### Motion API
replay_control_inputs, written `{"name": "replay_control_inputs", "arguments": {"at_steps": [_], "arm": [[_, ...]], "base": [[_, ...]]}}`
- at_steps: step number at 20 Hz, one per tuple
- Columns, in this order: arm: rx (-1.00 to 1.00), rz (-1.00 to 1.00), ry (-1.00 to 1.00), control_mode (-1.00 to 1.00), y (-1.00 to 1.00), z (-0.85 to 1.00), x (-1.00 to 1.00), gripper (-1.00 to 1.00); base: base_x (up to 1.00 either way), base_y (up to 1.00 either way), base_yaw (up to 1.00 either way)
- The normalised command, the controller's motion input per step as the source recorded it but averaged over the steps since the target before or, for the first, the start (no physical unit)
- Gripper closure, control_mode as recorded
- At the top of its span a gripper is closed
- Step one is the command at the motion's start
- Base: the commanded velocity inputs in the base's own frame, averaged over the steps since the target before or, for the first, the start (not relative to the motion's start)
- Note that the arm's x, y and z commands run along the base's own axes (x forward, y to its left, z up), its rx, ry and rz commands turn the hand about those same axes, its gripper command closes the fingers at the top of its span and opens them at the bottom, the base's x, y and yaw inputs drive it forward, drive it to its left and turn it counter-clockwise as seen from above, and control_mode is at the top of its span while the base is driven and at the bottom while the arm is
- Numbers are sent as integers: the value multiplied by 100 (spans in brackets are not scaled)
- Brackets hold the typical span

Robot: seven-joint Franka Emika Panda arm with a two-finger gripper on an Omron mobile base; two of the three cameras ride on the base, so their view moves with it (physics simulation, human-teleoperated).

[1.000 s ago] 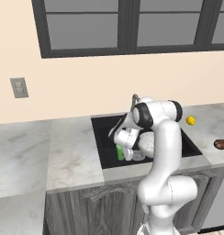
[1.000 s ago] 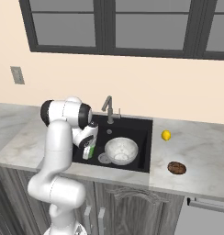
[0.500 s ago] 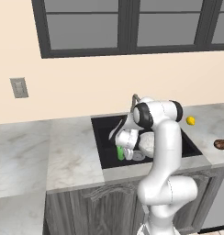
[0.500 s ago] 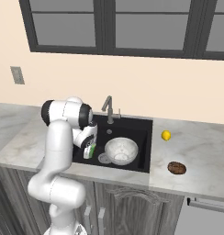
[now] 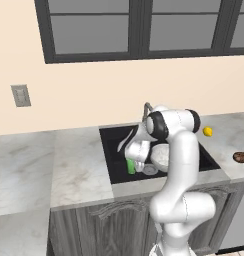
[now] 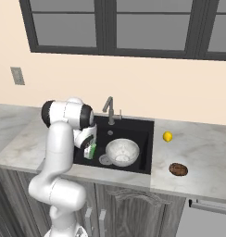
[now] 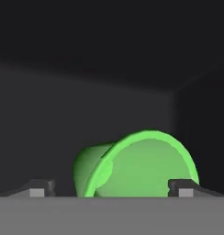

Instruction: Remove the potato and lemon from the sink. Then move the bowl and cup from the counter to the sink for washing.

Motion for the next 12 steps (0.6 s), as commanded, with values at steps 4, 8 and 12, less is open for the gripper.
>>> {"name": "replay_control_inputs", "arguments": {"at_steps": [4,8,12], "arm": [[0,0,-18,-100,0,9,-12,-100],[0,0,-15,-100,-1,9,-17,-100],[0,0,-16,-100,-3,16,-16,-100]], "base": [[0,0,0],[0,0,0],[0,0,0]]}}
